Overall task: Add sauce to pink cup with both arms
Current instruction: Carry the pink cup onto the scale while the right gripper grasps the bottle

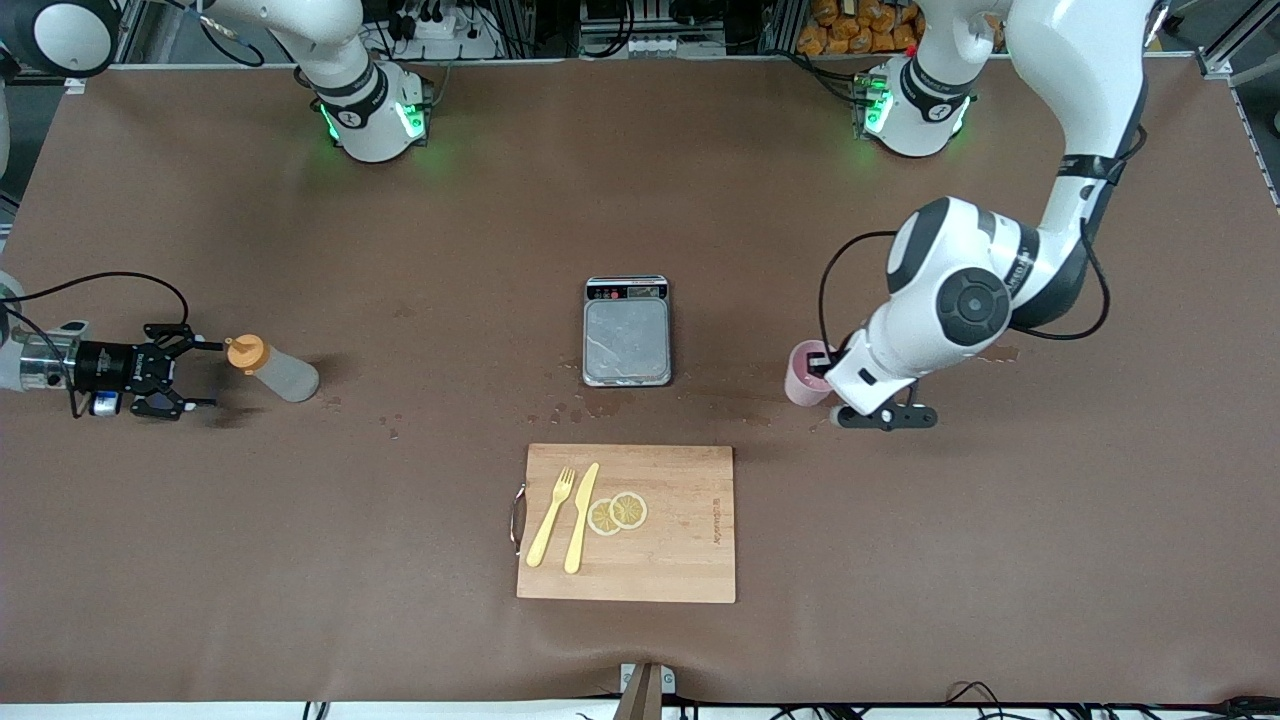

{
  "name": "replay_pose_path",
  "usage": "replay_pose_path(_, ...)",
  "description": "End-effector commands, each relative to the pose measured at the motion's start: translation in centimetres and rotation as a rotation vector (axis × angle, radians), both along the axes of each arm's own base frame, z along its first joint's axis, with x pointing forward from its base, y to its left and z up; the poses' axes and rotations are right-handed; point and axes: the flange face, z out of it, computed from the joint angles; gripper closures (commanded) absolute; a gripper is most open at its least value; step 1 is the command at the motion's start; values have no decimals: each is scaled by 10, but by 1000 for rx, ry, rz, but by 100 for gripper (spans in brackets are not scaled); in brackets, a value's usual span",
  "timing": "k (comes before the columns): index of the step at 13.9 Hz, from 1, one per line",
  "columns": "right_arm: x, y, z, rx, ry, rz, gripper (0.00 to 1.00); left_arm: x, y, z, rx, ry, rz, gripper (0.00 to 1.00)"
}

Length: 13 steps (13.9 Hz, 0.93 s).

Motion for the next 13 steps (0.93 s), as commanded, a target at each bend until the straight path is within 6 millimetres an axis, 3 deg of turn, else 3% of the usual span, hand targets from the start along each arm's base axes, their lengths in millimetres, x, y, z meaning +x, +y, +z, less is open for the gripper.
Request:
replay_pose_path(1, -3, -1, -21, 63, 34, -24, 0, -12, -43, 21, -31, 14, 76, 100)
replay_pose_path(3, -5, 3, -24, 89, 41, -15, 0, -20, -68, 30, -48, 18, 115, 100)
replay_pose_path(5, -5, 5, -22, 111, 42, -16, 0, -30, -105, 26, -65, 37, 126, 100)
replay_pose_path(7, -5, 7, -23, 119, 40, -9, 0, -34, -147, 13, -77, 63, 152, 100)
replay_pose_path(9, -6, 9, -27, 126, 25, 3, 0, -36, -175, -2, -83, 81, 177, 100)
replay_pose_path(11, -8, 13, -38, 143, 5, 21, 0, -57, -204, -28, -62, 106, 158, 100)
replay_pose_path(13, -4, 22, -40, 145, 2, 36, 0, -66, -217, -41, -44, 94, 155, 100)
